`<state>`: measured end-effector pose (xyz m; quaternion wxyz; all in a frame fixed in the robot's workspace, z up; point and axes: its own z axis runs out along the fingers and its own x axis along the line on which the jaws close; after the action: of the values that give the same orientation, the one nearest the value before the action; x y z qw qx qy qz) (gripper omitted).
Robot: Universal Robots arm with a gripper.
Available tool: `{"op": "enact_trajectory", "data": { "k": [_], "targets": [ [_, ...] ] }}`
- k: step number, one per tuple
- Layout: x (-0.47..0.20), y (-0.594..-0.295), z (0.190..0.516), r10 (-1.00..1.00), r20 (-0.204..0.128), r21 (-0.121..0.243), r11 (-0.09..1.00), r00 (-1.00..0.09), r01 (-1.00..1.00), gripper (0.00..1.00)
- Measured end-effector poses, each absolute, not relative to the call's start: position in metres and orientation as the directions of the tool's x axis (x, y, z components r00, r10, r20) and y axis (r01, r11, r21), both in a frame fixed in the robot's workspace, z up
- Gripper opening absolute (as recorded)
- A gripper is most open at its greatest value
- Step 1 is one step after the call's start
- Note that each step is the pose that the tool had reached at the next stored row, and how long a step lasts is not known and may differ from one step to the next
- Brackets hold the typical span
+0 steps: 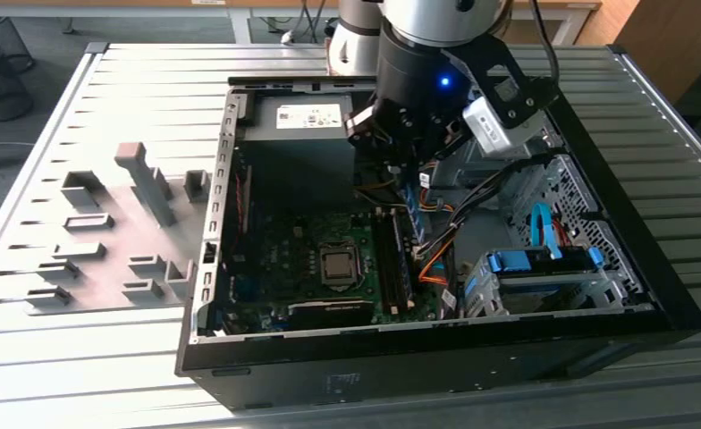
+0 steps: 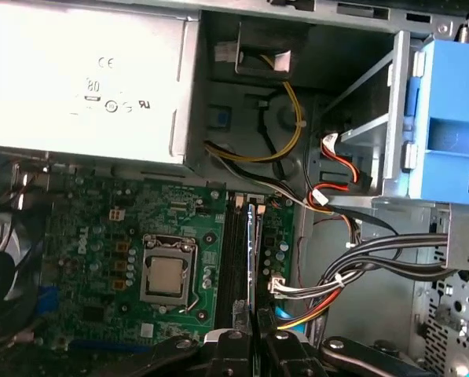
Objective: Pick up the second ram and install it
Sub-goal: 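Insert the second ram into the second slot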
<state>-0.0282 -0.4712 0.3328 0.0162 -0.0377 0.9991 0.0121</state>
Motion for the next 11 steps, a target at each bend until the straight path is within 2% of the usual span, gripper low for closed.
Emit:
{"op": "enact_trajectory", "data": {
  "k": [11],
  "targets": [
    [-0.0304, -0.4709, 0.3264, -0.025, -0.034, 0.015, 1.0, -0.999, -0.025, 0.14]
  ]
}}
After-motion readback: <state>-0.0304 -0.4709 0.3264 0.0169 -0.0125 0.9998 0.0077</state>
